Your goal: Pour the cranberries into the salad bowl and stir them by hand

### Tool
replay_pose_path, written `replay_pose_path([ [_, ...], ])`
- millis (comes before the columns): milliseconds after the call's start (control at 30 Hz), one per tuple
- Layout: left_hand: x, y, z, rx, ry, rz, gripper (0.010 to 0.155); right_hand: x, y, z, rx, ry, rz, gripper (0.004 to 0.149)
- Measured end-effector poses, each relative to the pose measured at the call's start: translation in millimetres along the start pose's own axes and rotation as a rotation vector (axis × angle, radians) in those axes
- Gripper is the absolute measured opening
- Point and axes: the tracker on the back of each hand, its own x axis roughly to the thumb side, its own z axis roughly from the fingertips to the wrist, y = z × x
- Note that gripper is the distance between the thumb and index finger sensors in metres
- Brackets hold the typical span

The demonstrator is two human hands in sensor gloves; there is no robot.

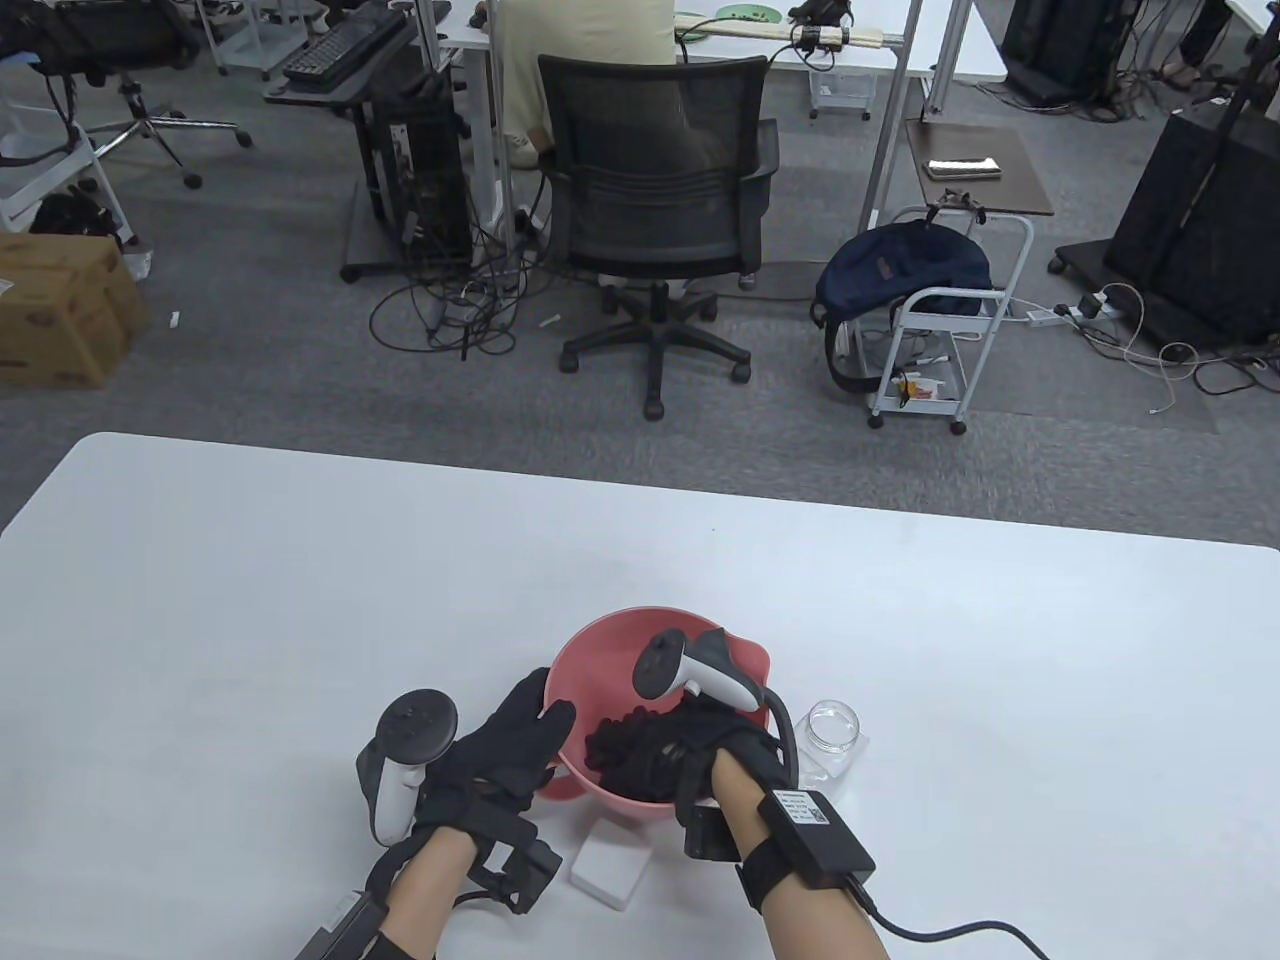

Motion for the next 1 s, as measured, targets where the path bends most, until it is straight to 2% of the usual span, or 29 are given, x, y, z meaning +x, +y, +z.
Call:
replay_pose_path([
  [767, -0.2, -0.3, -0.2, -0.001, -0.003, -0.002, 0.077, -1.4, 1.2, 0.8, 0.003, 0.017, 0.003, 0.067],
  [1000, -0.7, -0.4, -0.4, 0.0, 0.0, 0.0, 0.077, -0.5, 1.5, 0.7, -0.008, 0.039, 0.016, 0.076],
])
